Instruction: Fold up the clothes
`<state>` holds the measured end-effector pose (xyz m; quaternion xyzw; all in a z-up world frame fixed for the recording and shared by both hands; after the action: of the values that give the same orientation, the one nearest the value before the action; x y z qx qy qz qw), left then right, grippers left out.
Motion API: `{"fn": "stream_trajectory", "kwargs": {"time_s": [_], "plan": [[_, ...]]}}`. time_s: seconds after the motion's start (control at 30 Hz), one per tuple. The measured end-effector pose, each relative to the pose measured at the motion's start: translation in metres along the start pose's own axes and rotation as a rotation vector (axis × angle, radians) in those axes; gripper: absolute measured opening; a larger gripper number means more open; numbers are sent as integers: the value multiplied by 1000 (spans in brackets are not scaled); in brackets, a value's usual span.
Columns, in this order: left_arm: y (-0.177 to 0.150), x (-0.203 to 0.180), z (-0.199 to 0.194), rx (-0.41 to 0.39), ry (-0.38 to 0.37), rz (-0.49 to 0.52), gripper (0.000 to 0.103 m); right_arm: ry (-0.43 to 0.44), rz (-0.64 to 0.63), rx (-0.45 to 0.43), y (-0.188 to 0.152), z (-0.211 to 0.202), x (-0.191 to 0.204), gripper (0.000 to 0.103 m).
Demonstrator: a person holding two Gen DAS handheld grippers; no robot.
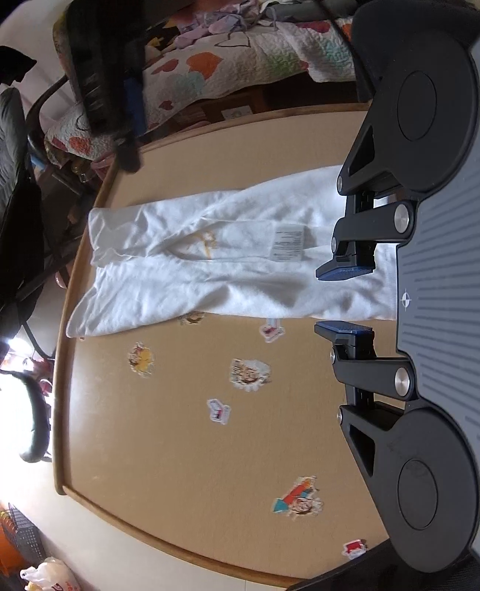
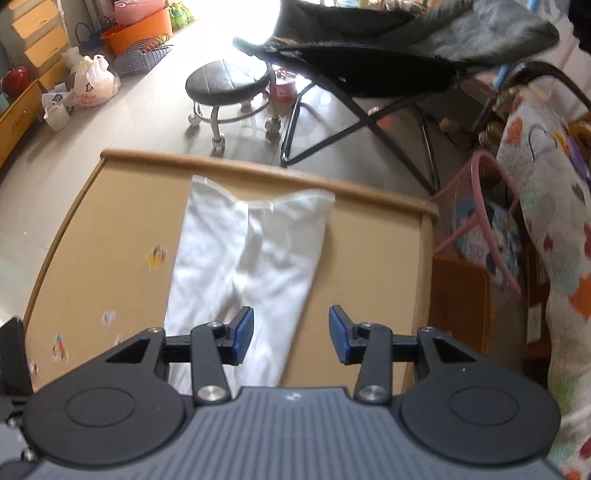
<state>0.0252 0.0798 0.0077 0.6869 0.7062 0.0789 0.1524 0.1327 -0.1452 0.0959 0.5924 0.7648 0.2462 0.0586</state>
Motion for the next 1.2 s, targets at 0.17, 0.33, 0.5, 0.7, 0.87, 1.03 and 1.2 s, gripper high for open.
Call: {"fn": "stream_trajectory", "kwargs": {"time_s": [0.17, 0.33, 0.5, 0.7, 0.87, 1.03, 1.2], "plan": [[-17, 0, 1, 6, 28, 14, 27, -8, 40, 38, -40, 0, -1, 44], [-26, 4, 2, 13, 46, 12, 28, 23, 93, 64, -75, 1, 1, 44], [-31, 9, 0, 0, 42, -20, 28, 85, 166, 46, -102, -7, 2, 44], [-38, 10, 5, -2, 41, -51, 28, 100, 186, 59, -130, -3, 9, 44], [-43, 7, 11, -2, 37, -58, 28, 122, 218, 54, -144, 3, 11, 44], [-44, 3, 11, -17, 39, -56, 28, 122, 231, 53, -152, 7, 11, 35], [-45, -1, 11, -27, 36, -55, 36, 127, 226, 66, -157, 12, 12, 12]]}}
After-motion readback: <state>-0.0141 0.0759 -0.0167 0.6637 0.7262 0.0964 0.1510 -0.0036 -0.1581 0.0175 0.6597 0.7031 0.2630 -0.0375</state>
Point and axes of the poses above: each gripper's, at about its wrist camera, not at the fingertips, and z roughly the way its jaws point, x to its left, y to its top, the point moved 1 cm from there along z, roughly the way its jaws point, and after that the axes turned 12 degrees about y, right-handed, at the moved point
